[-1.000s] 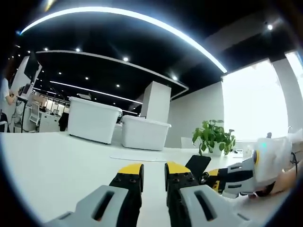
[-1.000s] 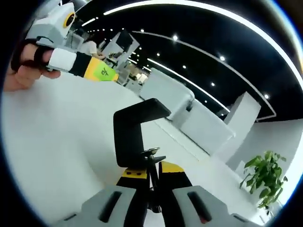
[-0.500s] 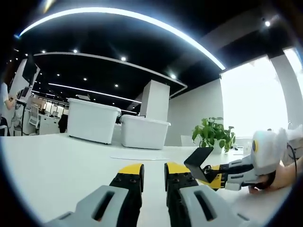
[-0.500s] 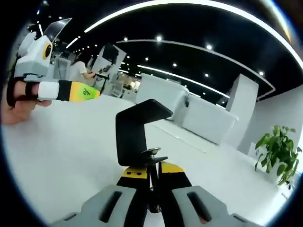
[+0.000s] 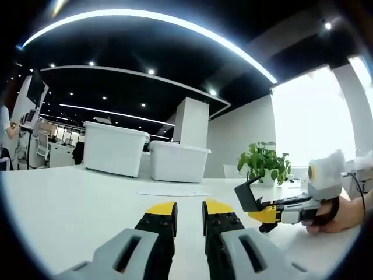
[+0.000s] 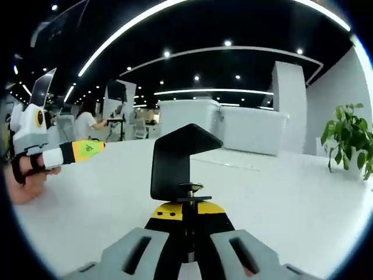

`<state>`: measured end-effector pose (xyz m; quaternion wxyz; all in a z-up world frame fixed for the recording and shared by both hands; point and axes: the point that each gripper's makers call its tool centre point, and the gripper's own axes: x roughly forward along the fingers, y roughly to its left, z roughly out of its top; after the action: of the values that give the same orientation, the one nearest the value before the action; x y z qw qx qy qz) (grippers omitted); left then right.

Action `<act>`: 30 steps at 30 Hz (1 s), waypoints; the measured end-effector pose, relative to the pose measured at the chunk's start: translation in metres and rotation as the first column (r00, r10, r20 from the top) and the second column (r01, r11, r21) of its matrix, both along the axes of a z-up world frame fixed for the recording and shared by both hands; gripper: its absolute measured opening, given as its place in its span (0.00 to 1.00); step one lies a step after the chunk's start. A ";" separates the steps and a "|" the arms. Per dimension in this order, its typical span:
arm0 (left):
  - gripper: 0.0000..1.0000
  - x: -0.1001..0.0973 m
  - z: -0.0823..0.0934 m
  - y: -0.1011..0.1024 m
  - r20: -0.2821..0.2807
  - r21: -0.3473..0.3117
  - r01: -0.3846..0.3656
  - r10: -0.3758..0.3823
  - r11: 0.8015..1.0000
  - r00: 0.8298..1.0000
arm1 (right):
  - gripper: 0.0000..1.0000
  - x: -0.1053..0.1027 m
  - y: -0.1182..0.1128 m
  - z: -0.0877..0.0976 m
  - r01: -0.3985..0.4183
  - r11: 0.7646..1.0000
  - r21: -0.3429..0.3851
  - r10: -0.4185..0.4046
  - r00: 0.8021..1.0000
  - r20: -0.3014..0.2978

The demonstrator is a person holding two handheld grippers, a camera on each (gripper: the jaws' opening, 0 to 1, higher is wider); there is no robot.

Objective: Clamp the fixed fixture on the desktop, loosen the retaining clip, secure it to the edge of the desk, and tighten the retaining clip.

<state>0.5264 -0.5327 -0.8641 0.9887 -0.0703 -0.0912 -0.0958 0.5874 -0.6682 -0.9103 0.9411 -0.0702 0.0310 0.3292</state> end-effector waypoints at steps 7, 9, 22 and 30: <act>0.18 0.000 0.000 -0.001 -0.002 0.006 0.001 -0.001 1.000 1.000 | 0.03 -0.003 0.003 0.000 -0.028 1.000 -0.003 0.028 1.000 0.005; 0.18 0.000 0.000 0.000 -0.002 0.005 0.000 0.000 1.000 1.000 | 0.03 -0.005 0.003 0.002 -0.044 0.999 0.026 0.045 0.999 -0.020; 0.18 0.000 -0.003 -0.003 -0.014 0.023 0.001 -0.001 1.000 1.000 | 0.03 -0.008 0.005 0.014 -0.077 0.994 0.075 0.077 0.997 0.003; 0.18 0.000 -0.004 -0.002 -0.017 0.026 -0.001 0.002 1.000 1.000 | 0.03 -0.012 0.006 0.024 -0.101 0.988 0.120 0.100 0.995 0.013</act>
<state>0.5266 -0.5351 -0.8682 0.9904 -0.0580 -0.0815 -0.0958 0.5753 -0.6623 -0.8859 0.9260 -0.0157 0.0043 0.3771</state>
